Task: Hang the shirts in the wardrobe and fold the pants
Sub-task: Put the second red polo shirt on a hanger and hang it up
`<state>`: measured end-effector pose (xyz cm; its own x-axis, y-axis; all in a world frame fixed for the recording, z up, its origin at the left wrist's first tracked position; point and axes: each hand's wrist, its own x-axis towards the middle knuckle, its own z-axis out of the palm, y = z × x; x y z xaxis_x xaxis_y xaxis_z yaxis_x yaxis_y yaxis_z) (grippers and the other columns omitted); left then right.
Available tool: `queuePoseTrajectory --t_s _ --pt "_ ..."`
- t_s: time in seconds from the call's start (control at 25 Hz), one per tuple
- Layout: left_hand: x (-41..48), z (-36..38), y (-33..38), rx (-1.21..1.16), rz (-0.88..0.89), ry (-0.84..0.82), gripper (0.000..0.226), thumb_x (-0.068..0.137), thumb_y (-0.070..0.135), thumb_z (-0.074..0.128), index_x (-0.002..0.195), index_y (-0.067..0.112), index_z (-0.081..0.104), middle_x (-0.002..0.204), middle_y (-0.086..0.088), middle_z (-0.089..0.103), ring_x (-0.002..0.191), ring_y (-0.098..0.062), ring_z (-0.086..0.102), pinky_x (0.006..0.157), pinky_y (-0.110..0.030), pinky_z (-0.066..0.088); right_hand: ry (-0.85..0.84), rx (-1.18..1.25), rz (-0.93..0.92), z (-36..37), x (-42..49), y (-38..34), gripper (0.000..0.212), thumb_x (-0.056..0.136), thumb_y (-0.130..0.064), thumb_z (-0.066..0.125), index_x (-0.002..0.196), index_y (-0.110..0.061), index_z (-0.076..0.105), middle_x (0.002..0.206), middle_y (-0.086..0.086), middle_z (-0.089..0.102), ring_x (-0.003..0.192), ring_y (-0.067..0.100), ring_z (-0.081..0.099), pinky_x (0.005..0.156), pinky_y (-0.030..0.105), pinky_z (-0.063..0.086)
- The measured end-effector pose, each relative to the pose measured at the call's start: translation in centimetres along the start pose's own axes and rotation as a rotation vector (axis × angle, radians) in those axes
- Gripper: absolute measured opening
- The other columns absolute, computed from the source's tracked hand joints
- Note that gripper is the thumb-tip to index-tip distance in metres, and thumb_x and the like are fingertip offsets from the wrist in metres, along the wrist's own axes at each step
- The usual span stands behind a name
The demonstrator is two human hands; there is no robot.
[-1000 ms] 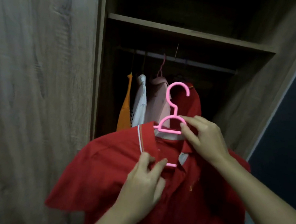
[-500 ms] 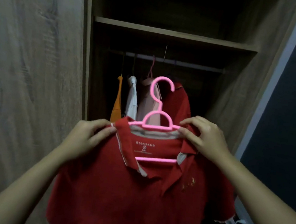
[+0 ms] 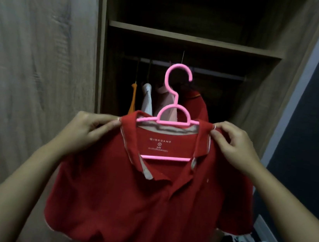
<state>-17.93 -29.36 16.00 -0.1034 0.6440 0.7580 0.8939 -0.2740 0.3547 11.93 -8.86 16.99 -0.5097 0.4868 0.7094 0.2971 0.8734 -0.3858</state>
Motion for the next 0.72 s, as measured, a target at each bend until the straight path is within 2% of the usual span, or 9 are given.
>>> queuePoseTrajectory --t_s 0.08,0.2,0.32,0.36,0.44,0.52,0.56,0.64,0.72 --pt "0.4 -1.4 -0.3 0.024 -0.020 0.018 0.021 0.089 0.040 0.049 0.084 0.045 0.069 0.078 0.041 0.062 0.075 0.024 0.055 0.067 -0.005 0.043 0.067 0.047 0.025 -0.6 0.4 -0.6 0.026 0.079 -0.054 0.050 0.094 -0.037 0.064 0.093 -0.018 0.064 0.091 0.008 0.061 0.084 0.048 0.049" --pt "-0.1 -1.6 -0.3 -0.075 -0.077 -0.053 0.017 0.082 0.052 0.051 0.094 0.058 0.061 0.095 0.031 0.066 0.089 0.016 0.059 0.079 -0.006 0.044 0.096 0.091 0.040 -1.3 1.0 -0.9 0.023 0.075 -0.059 0.055 0.088 -0.044 0.066 0.093 -0.016 0.066 0.093 0.007 0.063 0.086 0.048 0.049" --pt "-0.5 -0.9 -0.2 -0.045 -0.062 -0.116 0.027 0.072 0.060 0.057 0.095 0.047 0.064 0.094 0.020 0.070 0.086 0.006 0.064 0.077 -0.019 0.050 0.087 0.102 0.074 -1.5 0.8 -1.0 0.022 0.074 -0.060 0.056 0.088 -0.046 0.066 0.094 -0.016 0.069 0.094 0.007 0.064 0.087 0.047 0.049" --pt "-0.6 -0.7 -0.2 -0.072 -0.062 -0.095 0.026 0.073 0.059 0.058 0.092 0.043 0.065 0.090 0.017 0.070 0.082 0.004 0.065 0.074 -0.021 0.050 0.115 0.078 0.085 -1.4 0.6 -1.1 0.023 0.075 -0.057 0.057 0.091 -0.044 0.066 0.095 -0.017 0.068 0.095 0.007 0.063 0.088 0.047 0.049" --pt "-0.8 0.1 0.3 -0.108 -0.048 0.000 0.020 0.074 0.056 0.058 0.085 0.041 0.066 0.086 0.018 0.069 0.075 0.008 0.062 0.069 -0.016 0.048 0.248 0.005 0.067 -0.8 0.3 -1.5 0.028 0.079 -0.041 0.063 0.106 -0.034 0.063 0.101 -0.014 0.062 0.099 0.012 0.060 0.092 0.045 0.047" --pt "-0.6 1.5 1.5 -0.058 -0.039 0.072 0.023 0.075 0.055 0.056 0.085 0.036 0.066 0.081 0.016 0.068 0.072 0.008 0.061 0.064 -0.014 0.045 0.293 -0.025 0.047 0.4 -0.1 -2.4 0.040 0.080 -0.025 0.063 0.119 -0.018 0.055 0.102 -0.004 0.054 0.097 0.015 0.056 0.092 0.033 0.045" --pt "-0.5 2.5 2.3 -0.034 -0.043 0.078 0.030 0.075 0.055 0.055 0.086 0.030 0.067 0.075 0.011 0.068 0.070 0.006 0.062 0.062 -0.015 0.044 0.204 0.037 0.095 1.2 -0.4 -3.1 0.040 0.081 -0.024 0.061 0.119 -0.015 0.052 0.100 -0.001 0.055 0.090 0.012 0.056 0.086 0.025 0.044" --pt "-0.1 4.6 4.1 0.032 -0.056 0.070 0.040 0.076 0.056 0.050 0.084 0.019 0.065 0.066 0.002 0.067 0.063 -0.004 0.063 0.058 -0.024 0.044 -0.042 0.377 0.325 3.0 -0.5 -5.3 0.022 0.090 -0.025 0.056 0.110 -0.018 0.051 0.100 0.002 0.059 0.080 0.006 0.057 0.074 0.018 0.044" --pt "0.4 7.1 5.8 0.161 -0.031 0.077 0.040 0.079 0.054 0.045 0.081 0.018 0.060 0.062 -0.008 0.066 0.059 -0.026 0.065 0.050 -0.033 0.044 -0.102 0.770 0.563 4.2 0.2 -6.4 0.009 0.095 -0.025 0.049 0.095 -0.018 0.055 0.093 0.005 0.065 0.074 0.005 0.062 0.065 0.017 0.047"
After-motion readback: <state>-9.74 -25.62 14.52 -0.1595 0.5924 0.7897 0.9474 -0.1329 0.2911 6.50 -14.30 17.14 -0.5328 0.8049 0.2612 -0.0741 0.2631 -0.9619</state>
